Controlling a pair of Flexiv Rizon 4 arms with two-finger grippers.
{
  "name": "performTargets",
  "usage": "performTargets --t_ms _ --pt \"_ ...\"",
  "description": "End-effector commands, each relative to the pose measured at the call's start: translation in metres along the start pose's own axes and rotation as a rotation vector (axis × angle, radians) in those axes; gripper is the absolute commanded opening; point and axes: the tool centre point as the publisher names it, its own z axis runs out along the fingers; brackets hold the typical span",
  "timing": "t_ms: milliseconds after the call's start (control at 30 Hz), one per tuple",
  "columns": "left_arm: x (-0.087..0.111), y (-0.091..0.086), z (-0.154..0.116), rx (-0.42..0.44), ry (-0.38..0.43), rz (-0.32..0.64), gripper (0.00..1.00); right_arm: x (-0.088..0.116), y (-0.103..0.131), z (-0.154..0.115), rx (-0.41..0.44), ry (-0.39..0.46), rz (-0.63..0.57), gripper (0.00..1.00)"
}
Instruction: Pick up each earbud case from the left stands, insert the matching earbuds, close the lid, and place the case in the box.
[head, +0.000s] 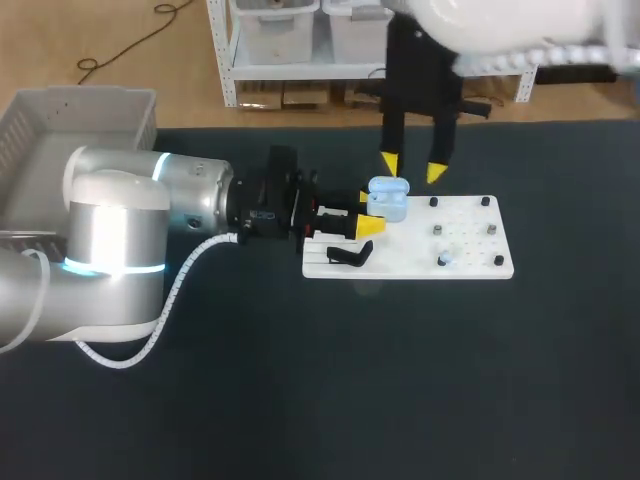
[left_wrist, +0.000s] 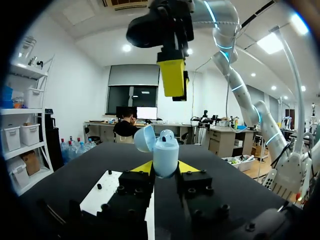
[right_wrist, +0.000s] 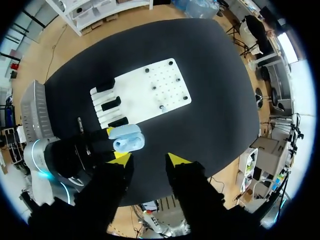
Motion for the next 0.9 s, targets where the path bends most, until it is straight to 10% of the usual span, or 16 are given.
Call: performTargets --t_ms 33,300,900 --pt "0.001 0.000 0.000 -0.001 -0.002 0.003 0.00 0.012 -0.046 0.007 -0.252 -0.222 -0.019 0.43" --pt "0.001 0.000 0.000 -0.001 -0.002 0.003 0.00 0.003 -0.060 0.016 -0.324 -0.332 -0.066 0.42" --pt "0.001 0.000 0.000 -0.001 -0.002 0.003 0.00 -0.029 -0.058 0.081 -0.303 -0.172 -0.189 0.45"
